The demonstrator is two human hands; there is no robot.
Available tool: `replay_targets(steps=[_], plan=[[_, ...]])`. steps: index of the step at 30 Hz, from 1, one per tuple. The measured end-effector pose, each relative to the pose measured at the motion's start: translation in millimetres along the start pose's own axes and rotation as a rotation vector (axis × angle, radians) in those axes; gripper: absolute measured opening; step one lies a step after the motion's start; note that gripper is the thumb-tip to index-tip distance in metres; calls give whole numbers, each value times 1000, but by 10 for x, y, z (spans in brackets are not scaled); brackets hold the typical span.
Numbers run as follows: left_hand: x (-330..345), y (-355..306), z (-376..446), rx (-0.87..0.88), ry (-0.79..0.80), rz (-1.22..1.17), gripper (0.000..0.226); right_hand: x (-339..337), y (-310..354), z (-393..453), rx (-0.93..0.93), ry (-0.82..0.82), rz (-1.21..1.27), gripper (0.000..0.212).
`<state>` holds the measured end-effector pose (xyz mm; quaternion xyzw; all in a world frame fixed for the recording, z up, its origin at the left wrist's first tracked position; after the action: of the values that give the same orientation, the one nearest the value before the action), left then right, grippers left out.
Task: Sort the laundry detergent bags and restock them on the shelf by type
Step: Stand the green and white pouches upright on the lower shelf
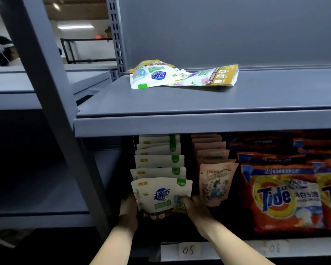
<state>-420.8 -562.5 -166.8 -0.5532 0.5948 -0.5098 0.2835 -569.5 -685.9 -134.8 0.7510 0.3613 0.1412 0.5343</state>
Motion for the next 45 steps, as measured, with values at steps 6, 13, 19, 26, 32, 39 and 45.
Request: replay_targets(steps=[6,13,19,26,32,39,45], plan=[[-64,-78,-199,30,-236,23,49,19,66,15,-115,61,-16,12],[57,68,-366,184,117,324,43,21,-79,109,-81,104,-260,23],[57,53,-245,252,181,376,53,47,-60,284,-144,29,-320,34],[46,38,-244,225,174,434,59,42,-70,284,-137,-28,-298,42],[38,-69,-313,178,81,511,56,-104,61,122,-179,-41,-301,43],[47,-315,-653,107,-52,826,62,-343,204,-173,-174,-43,-498,39],[223,-703,-1363,261,-71,1070,38,-711,461,-574,-362,13,-772,29]])
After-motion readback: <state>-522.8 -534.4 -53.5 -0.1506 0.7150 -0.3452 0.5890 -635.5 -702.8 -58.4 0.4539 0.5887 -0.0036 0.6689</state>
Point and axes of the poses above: each hand's wrist, its own z-axis towards the middle knuckle, its own x-axis out of the palm, y = z × x, the point moved 3 cm from there along z, towards the middle knuckle, and after that the axes turned 6 degrees about x, right-handed, at the moved point
